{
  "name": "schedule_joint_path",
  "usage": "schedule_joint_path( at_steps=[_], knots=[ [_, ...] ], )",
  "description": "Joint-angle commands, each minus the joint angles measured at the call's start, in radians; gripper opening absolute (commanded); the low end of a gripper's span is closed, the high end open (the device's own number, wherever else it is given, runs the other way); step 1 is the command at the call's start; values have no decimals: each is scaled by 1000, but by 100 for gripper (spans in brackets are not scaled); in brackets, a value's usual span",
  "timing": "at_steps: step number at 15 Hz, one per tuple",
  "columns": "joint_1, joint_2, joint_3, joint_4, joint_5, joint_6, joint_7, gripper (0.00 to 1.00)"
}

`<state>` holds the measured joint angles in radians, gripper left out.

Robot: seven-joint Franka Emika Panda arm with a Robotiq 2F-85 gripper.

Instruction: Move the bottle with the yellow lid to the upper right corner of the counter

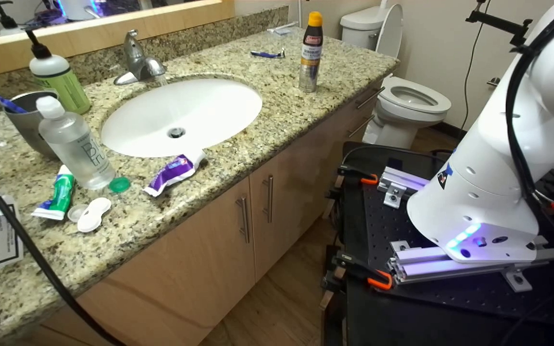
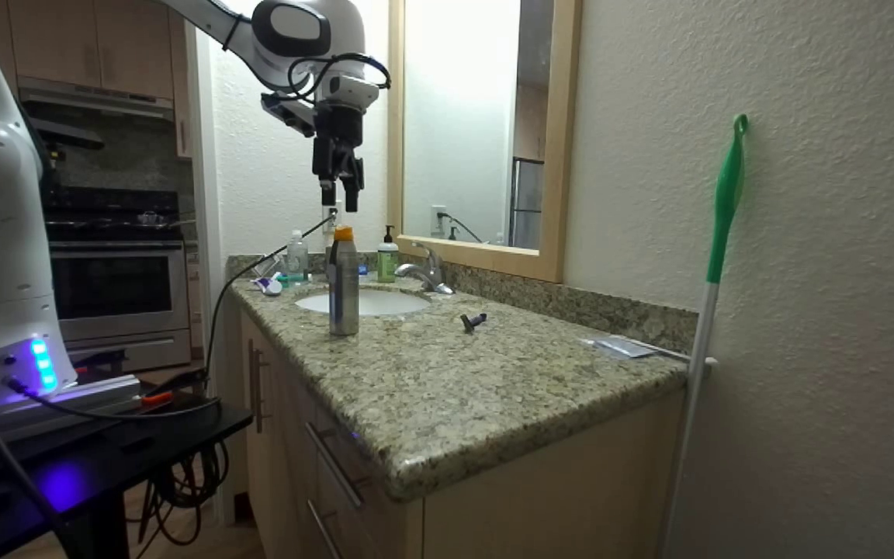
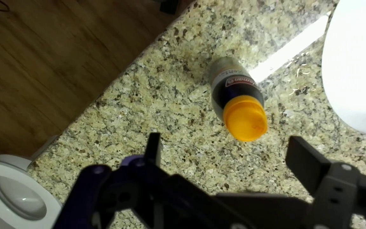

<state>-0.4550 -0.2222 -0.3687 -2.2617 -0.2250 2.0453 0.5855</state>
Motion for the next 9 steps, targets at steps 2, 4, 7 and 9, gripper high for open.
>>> schedule_joint_path(
  at_steps=[2,4,7,9],
  knots=[
    [-4,3,7,4,3,-3,-1,100],
    [-2,16,9,4,2,-7,5,100],
    [-2,37,11,-3,-12,17,19,100],
    [1,49,11,0,-9,20,28,100]
  ],
)
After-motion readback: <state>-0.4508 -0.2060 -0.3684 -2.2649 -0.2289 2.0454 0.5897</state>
